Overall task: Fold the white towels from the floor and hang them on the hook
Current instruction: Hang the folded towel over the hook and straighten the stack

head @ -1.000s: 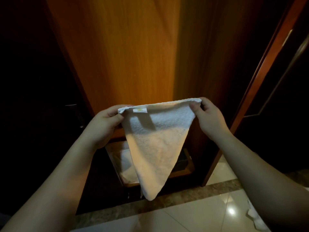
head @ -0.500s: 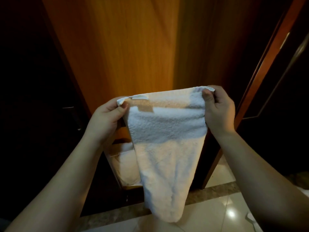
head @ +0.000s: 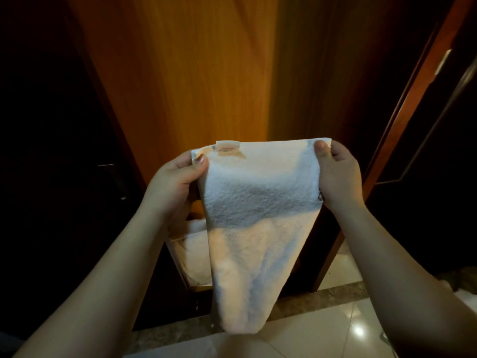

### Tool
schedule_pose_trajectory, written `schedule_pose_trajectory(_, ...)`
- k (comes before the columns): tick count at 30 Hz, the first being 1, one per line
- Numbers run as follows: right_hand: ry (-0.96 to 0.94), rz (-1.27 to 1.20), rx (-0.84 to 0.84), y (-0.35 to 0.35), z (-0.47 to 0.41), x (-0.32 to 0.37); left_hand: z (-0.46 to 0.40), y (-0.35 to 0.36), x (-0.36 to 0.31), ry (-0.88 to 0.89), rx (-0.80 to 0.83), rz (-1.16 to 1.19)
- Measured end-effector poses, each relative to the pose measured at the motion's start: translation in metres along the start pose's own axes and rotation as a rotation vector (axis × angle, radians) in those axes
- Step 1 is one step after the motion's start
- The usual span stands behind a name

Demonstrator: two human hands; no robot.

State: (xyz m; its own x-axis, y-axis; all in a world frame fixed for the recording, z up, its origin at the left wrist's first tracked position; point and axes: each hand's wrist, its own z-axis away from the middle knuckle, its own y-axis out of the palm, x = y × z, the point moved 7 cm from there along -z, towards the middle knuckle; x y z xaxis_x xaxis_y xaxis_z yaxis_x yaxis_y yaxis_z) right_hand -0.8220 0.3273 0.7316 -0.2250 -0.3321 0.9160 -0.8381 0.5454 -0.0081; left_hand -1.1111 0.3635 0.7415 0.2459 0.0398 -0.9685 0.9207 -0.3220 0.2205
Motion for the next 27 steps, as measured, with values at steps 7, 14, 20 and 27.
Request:
schedule_pose_trajectory(7, 0.541, -0.481, 0.612, 0.028, 0.021, -0.045, 0.002, 0.004, 0.007, -0.042, 0.003, 0.066)
schedule_pose_trajectory(14, 0.637, -0.581, 0.748, 0.033, 0.037, -0.048, 0.015, -0.009, 0.014, -0.080, 0.062, -0.070)
schedule_pose_trajectory(20, 0.451, -0.679, 0.750, 0.055, 0.037, -0.003, 0.011, -0.025, -0.003, 0.034, 0.066, 0.087)
schedule_pose_trajectory(27, 0.523, -0.493, 0.680, 0.061, 0.046, -0.022, 0.022, -0.038, 0.050, -0.193, -0.024, 0.035)
